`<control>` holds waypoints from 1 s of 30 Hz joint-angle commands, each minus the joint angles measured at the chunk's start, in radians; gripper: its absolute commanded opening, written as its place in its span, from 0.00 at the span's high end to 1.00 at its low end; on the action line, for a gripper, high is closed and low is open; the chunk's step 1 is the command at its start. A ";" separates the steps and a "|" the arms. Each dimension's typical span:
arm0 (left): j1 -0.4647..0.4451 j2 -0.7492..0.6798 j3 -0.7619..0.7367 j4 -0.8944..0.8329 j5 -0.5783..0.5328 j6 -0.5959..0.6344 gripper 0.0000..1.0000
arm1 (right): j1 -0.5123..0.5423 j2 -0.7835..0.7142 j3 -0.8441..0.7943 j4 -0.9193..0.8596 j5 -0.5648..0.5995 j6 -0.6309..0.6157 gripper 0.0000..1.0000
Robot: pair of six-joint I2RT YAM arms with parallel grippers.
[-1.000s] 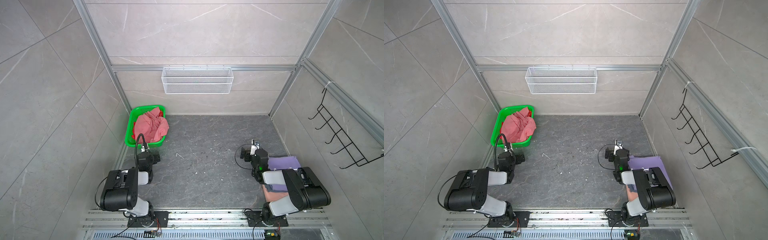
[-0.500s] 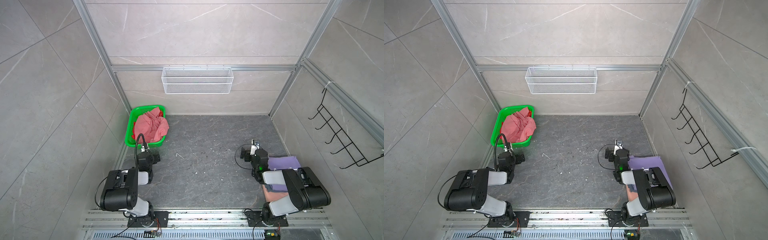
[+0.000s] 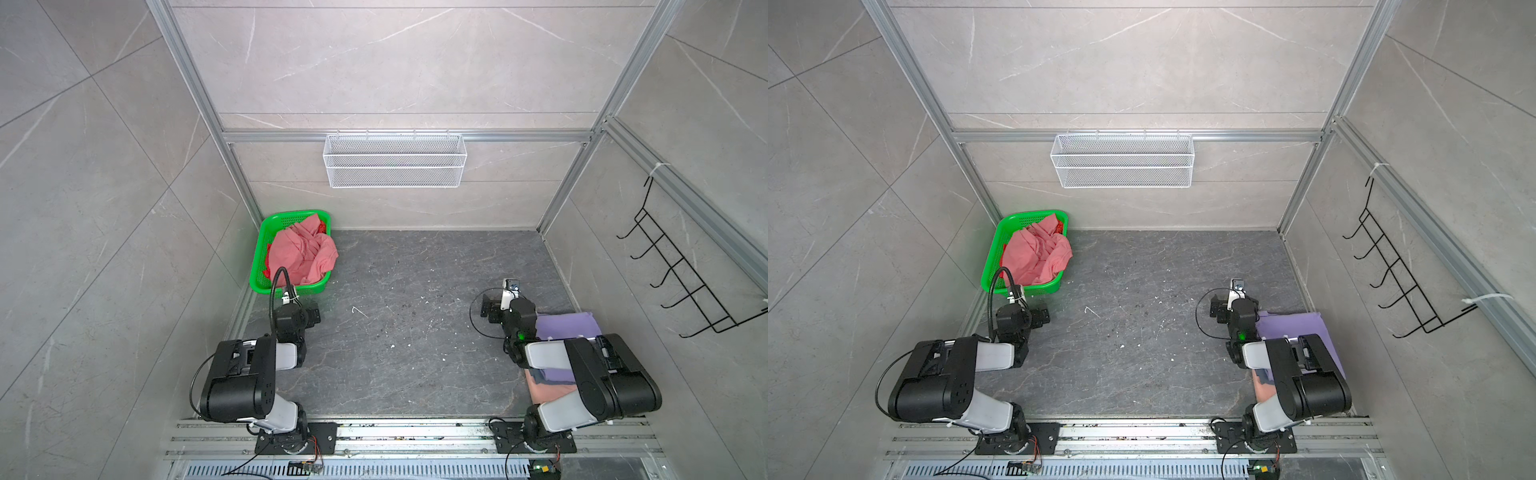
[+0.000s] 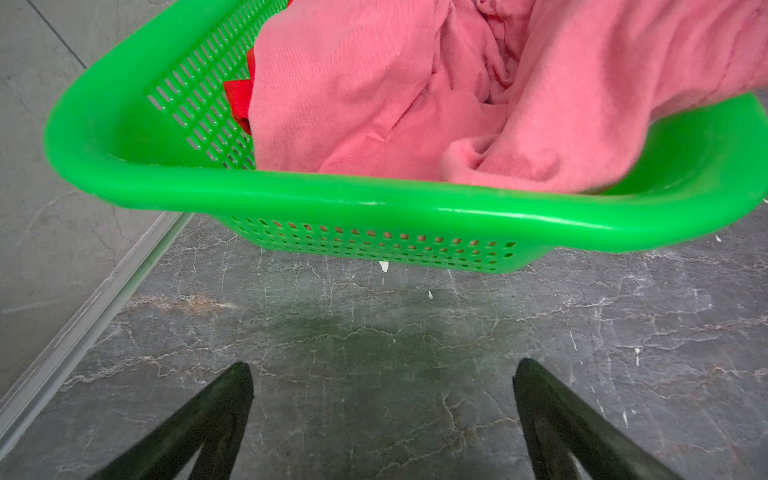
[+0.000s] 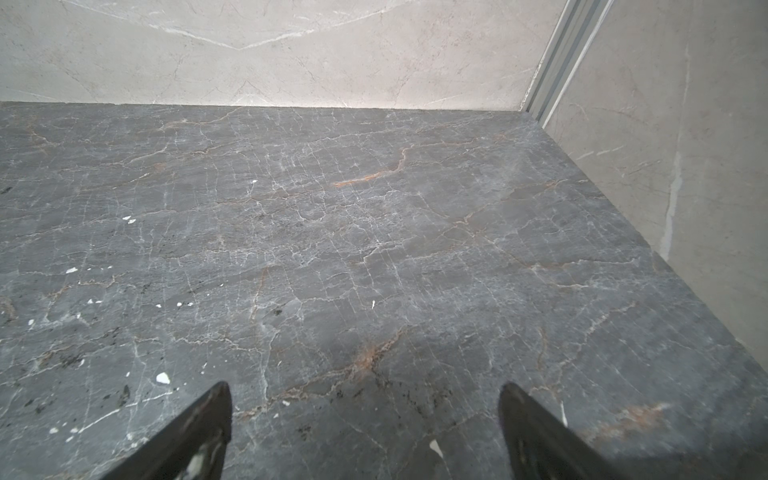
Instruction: Fold and stack the t-shirts
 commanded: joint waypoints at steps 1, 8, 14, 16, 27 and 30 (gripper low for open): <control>-0.002 -0.028 0.009 0.059 0.020 -0.003 0.00 | -0.001 -0.016 0.013 0.021 0.007 0.001 0.00; -0.046 -0.257 0.094 -0.316 0.053 -0.014 0.00 | 0.007 -0.347 0.137 -0.511 -0.046 0.091 0.00; -0.084 -0.477 0.133 -0.524 0.057 -0.092 0.00 | 0.085 -0.452 0.279 -0.810 -0.162 0.202 0.00; -0.087 -0.529 0.171 -0.643 0.102 -0.142 0.00 | 0.107 -0.450 0.342 -0.921 -0.162 0.248 0.00; -0.109 -0.620 0.331 -0.999 0.353 -0.455 0.00 | 0.247 -0.407 0.469 -1.069 -0.316 0.483 0.00; -0.127 -0.602 0.339 -0.992 0.434 -0.563 0.00 | 0.285 -0.393 0.452 -1.019 -0.360 0.577 0.00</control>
